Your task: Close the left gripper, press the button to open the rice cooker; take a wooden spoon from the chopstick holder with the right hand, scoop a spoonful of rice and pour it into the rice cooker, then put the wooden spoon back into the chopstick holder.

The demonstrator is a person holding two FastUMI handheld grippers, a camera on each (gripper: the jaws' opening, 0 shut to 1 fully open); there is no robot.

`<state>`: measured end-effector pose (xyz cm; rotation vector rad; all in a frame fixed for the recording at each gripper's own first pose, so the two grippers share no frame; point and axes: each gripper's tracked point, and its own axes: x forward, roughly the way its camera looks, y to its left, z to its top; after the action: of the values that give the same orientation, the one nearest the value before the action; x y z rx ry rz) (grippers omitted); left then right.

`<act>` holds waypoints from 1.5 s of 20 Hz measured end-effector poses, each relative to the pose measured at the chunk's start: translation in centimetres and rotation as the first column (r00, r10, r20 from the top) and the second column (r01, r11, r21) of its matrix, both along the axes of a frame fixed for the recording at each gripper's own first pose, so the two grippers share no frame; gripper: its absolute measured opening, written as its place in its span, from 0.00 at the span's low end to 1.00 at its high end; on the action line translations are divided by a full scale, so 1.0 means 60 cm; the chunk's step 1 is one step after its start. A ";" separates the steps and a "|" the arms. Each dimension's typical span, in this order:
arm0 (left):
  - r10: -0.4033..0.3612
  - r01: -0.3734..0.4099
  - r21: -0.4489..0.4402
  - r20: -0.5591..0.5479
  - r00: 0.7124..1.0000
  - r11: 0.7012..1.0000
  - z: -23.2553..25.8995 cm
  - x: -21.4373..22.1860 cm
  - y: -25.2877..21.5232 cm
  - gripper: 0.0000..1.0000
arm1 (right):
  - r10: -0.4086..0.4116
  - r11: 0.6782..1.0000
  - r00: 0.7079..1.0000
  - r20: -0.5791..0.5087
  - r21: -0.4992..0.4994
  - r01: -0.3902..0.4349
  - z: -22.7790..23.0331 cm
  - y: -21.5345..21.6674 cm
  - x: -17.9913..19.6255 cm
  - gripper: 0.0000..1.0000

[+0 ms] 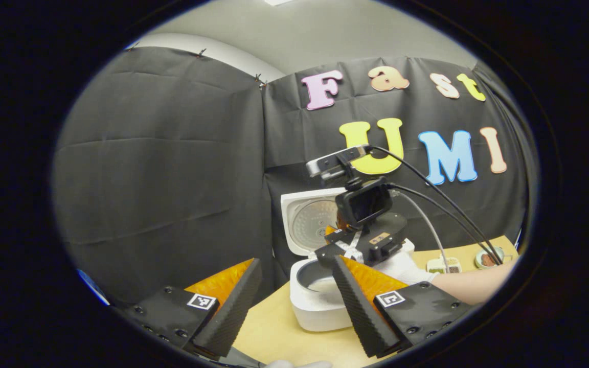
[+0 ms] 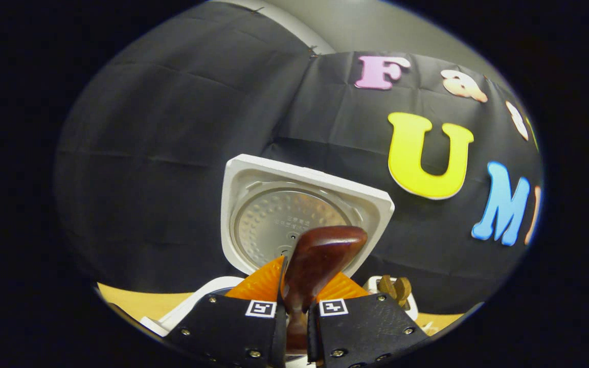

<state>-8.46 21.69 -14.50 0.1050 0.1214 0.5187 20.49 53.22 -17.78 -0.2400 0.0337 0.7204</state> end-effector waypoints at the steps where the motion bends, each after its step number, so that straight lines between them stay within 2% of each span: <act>1: -0.001 0.001 -0.001 0.000 1.000 1.000 0.001 -0.001 -0.001 0.99 | -0.019 0.998 0.996 -0.087 0.054 0.024 0.000 -0.008 0.009 0.16; 2: -0.005 0.005 -0.001 0.003 1.000 1.000 0.002 0.000 -0.002 0.99 | -0.028 0.992 0.984 -0.175 0.116 0.049 0.000 -0.020 0.018 0.16; 3: -0.006 0.006 -0.002 0.003 1.000 1.000 0.002 0.003 -0.005 0.99 | -0.040 0.980 0.959 -0.281 0.175 0.092 -0.005 -0.035 0.026 0.17; 5: -0.019 0.019 -0.008 0.015 1.000 1.000 0.005 0.004 -0.008 0.99 | -0.038 0.938 0.893 -0.448 0.293 0.187 -0.008 -0.061 0.046 0.17; 7: -0.037 0.037 -0.024 0.028 0.999 0.999 0.007 0.006 -0.018 0.99 | -0.020 0.881 0.842 -0.538 0.389 0.269 -0.002 -0.096 0.065 0.17; 11: -0.061 0.062 -0.013 0.038 0.997 0.998 0.013 0.014 -0.031 0.99 | 0.062 0.765 0.741 -0.668 0.508 0.395 0.014 -0.167 0.078 0.17; 12: -0.069 0.070 -0.010 0.041 0.997 0.998 0.018 0.015 -0.036 0.99 | 0.047 0.750 0.744 -0.667 0.515 0.415 0.020 -0.192 0.087 0.16; 14: -0.095 0.095 0.005 0.050 0.994 0.995 0.027 0.023 -0.053 0.98 | 0.014 0.740 0.762 -0.648 0.519 0.428 0.038 -0.261 0.102 0.16; 16: -0.124 0.123 0.017 0.055 0.991 0.992 0.032 0.033 -0.072 0.97 | -0.029 0.697 0.770 -0.637 0.539 0.473 0.055 -0.348 0.111 0.17; 18: -0.157 0.157 0.016 0.062 0.986 0.988 0.042 0.042 -0.099 0.99 | -0.125 0.669 0.781 -0.612 0.529 0.522 0.060 -0.461 0.126 0.16; 20: -0.195 0.195 0.018 0.070 0.978 0.981 0.049 0.053 -0.128 0.99 | -0.214 0.636 0.776 -0.593 0.518 0.572 0.067 -0.566 0.141 0.16; 24: -0.270 0.269 0.031 0.090 0.959 0.963 0.068 0.081 -0.194 0.99 | -0.335 0.544 0.744 -0.578 0.526 0.654 0.086 -0.752 0.130 0.16; 30: -0.370 0.367 0.040 0.093 0.925 0.929 0.078 0.119 -0.302 0.99 | -0.446 0.416 0.676 -0.587 0.532 0.737 0.081 -0.969 0.082 0.17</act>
<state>-1.30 3.54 -9.79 0.1207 -0.0027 0.1473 25.43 -4.92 -12.91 0.7099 0.1674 -0.0359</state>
